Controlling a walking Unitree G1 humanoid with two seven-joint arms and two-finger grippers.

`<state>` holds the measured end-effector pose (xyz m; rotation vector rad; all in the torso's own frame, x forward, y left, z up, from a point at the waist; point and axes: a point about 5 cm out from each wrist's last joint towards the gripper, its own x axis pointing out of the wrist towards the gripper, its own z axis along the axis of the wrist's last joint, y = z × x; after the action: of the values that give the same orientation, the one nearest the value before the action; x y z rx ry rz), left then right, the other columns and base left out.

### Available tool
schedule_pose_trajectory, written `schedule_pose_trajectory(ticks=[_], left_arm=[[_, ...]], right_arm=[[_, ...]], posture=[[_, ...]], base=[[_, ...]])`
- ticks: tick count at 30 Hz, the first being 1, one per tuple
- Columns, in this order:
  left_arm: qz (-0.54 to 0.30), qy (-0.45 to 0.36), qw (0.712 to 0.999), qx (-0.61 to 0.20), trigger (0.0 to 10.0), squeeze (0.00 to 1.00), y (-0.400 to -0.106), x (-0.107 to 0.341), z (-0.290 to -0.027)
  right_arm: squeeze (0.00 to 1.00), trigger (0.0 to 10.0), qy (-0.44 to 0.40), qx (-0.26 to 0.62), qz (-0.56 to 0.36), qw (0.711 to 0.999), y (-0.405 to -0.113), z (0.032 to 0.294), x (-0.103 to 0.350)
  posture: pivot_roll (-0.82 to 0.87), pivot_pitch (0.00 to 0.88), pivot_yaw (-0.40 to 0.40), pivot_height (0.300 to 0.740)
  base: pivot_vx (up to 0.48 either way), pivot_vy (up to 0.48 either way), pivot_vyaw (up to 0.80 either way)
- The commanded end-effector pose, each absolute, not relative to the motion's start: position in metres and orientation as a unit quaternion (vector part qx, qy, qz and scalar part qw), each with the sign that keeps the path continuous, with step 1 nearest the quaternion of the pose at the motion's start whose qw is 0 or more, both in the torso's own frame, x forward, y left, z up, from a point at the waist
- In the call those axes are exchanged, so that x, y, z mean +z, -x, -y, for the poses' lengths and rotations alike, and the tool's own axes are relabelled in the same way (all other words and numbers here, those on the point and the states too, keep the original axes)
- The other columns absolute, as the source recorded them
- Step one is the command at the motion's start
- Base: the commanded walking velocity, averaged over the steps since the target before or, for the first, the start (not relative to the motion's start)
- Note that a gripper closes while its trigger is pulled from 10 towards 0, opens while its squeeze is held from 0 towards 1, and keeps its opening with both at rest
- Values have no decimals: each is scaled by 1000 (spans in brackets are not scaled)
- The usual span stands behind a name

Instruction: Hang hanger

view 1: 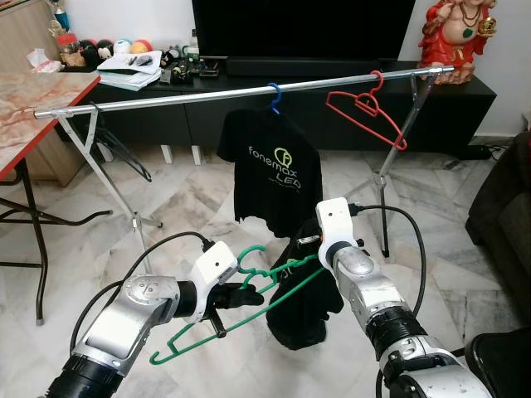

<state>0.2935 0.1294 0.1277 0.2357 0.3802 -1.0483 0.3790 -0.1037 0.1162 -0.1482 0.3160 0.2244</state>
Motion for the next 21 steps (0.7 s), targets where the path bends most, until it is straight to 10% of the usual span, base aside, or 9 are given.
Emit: schedule_pose_trajectory(ticks=[1,21], left_arm=[[-181,-119,847,-486,10000,0,-296,127,-134],[-231,-188,875,-382,10000,0,-304,114,-169]], right_arm=[[0,10000,67,117,-145,980,-380,100,123],[0,10000,118,107,-145,977,-378,113,120]], posture=[[38,68,3,740],[43,72,-1,740]], base=[[0,0,0],[0,0,0]])
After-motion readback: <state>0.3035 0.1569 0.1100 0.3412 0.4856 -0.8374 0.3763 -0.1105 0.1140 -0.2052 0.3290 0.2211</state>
